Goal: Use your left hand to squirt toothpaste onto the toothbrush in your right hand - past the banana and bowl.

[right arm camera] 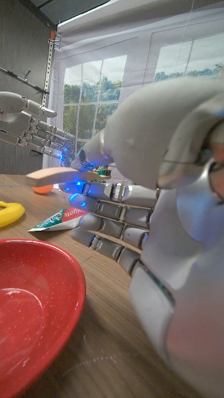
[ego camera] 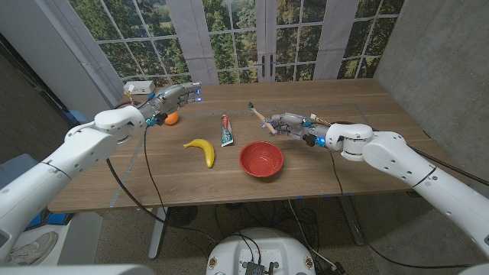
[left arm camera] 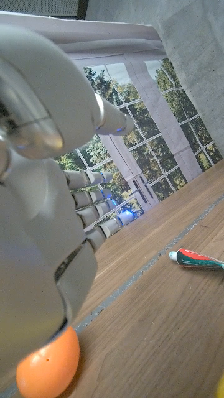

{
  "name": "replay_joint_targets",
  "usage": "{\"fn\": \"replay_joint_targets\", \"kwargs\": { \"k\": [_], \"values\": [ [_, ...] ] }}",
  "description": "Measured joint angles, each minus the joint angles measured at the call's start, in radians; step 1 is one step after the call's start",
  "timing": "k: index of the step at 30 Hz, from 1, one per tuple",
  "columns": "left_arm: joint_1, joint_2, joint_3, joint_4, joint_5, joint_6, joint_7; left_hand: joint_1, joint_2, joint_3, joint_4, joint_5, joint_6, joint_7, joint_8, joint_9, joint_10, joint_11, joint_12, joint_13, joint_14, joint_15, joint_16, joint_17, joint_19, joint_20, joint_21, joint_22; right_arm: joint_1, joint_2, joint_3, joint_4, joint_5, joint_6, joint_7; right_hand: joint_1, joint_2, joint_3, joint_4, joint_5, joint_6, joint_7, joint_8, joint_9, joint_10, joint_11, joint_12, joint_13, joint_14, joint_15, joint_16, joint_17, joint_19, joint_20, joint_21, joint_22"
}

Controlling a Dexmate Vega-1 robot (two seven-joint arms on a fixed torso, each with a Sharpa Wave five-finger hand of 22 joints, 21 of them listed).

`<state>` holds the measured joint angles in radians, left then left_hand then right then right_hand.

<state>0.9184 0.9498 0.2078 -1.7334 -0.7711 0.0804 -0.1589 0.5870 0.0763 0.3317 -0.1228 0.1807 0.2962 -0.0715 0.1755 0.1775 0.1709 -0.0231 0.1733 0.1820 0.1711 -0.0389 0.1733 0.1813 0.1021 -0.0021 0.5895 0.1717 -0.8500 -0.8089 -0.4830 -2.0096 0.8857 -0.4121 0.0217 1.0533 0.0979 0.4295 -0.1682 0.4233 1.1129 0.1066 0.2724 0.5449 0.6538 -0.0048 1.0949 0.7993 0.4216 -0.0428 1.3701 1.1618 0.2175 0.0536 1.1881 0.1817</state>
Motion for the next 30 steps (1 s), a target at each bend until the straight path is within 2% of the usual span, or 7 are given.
{"fn": "replay_joint_targets", "kwargs": {
  "k": [5,10,13,20,25,30],
  "values": [
    [0.019,0.004,-0.016,0.003,-0.002,-0.036,-0.017,-0.013,-0.003,-0.001,-0.001,0.0,-0.007,-0.007,0.002,-0.001,-0.013,0.002,0.005,-0.001,-0.07,0.001,-0.007,-0.007,-0.04,0.007,-0.032,0.0,-0.012,-0.003,-0.008,-0.017,-0.036,0.016,-0.019,0.0,0.0,0.0,0.0,0.0,0.0,0.0,-0.003,0.0,0.0,0.0,0.0,-0.003,0.0,0.0,-0.003,0.0,0.007,-0.007,0.0,0.0],
    [0.04,0.009,-0.035,0.001,-0.004,-0.066,-0.023,-0.017,-0.007,-0.002,-0.01,0.0,-0.018,-0.018,0.002,-0.001,-0.025,0.004,0.005,-0.001,-0.086,0.003,-0.007,-0.009,-0.052,0.018,-0.046,0.0,-0.033,-0.014,-0.019,-0.049,-0.092,0.031,-0.052,-0.001,0.001,0.003,0.003,0.0,0.0,0.0,-0.004,0.0,-0.004,-0.004,0.0,-0.003,0.0,0.0,-0.008,0.0,0.007,-0.007,0.0,0.0],
    [0.056,0.013,-0.05,-0.006,-0.009,-0.078,-0.023,-0.019,-0.009,-0.005,-0.013,0.0,-0.018,-0.018,0.002,-0.001,-0.041,-0.009,0.005,-0.001,-0.086,0.003,-0.007,-0.009,-0.057,0.023,-0.05,0.0,-0.044,-0.019,-0.025,-0.067,-0.124,0.036,-0.075,-0.003,0.003,0.003,0.003,-0.001,-0.004,-0.004,-0.004,-0.001,-0.004,-0.004,0.0,-0.003,0.0,0.0,-0.009,0.003,0.007,-0.007,0.0,0.0],
    [0.078,0.016,-0.074,-0.014,-0.027,-0.089,-0.024,-0.034,-0.013,-0.006,-0.023,-0.004,-0.03,-0.03,0.002,-0.001,-0.063,-0.02,0.005,-0.001,-0.137,0.008,-0.007,-0.009,-0.075,0.02,-0.074,0.0,-0.073,-0.03,-0.05,-0.121,-0.252,0.037,-0.162,-0.007,0.007,0.003,0.003,-0.001,-0.004,-0.004,-0.004,-0.003,-0.004,-0.005,0.0,-0.007,0.0,0.0,-0.017,0.006,0.007,-0.007,0.0,0.0],
    [0.09,0.016,-0.089,-0.015,-0.039,-0.098,-0.031,-0.049,-0.02,-0.006,-0.023,-0.004,-0.054,-0.054,-0.002,-0.001,-0.082,-0.022,0.005,-0.001,-0.146,0.006,-0.007,-0.009,-0.075,0.02,-0.083,0.0,-0.084,-0.032,-0.065,-0.147,-0.319,0.021,-0.202,-0.013,0.012,0.004,0.002,0.002,-0.004,-0.004,-0.004,-0.008,0.0,-0.008,0.0,-0.008,0.0,0.0,-0.02,0.006,0.011,-0.011,0.0,0.0],
    [0.104,0.012,-0.104,-0.015,-0.047,-0.114,-0.038,-0.059,-0.025,-0.012,-0.023,-0.004,-0.054,-0.054,-0.002,-0.001,-0.091,-0.023,0.005,-0.002,-0.146,0.007,-0.003,-0.009,-0.075,0.02,-0.087,0.0,-0.096,-0.032,-0.093,-0.18,-0.418,-0.009,-0.26,-0.013,0.012,0.007,0.004,0.002,-0.004,-0.004,-0.004,-0.009,0.0,-0.008,0.0,-0.008,0.0,0.0,-0.023,0.005,0.011,-0.011,0.0,0.0]
  ]
}}
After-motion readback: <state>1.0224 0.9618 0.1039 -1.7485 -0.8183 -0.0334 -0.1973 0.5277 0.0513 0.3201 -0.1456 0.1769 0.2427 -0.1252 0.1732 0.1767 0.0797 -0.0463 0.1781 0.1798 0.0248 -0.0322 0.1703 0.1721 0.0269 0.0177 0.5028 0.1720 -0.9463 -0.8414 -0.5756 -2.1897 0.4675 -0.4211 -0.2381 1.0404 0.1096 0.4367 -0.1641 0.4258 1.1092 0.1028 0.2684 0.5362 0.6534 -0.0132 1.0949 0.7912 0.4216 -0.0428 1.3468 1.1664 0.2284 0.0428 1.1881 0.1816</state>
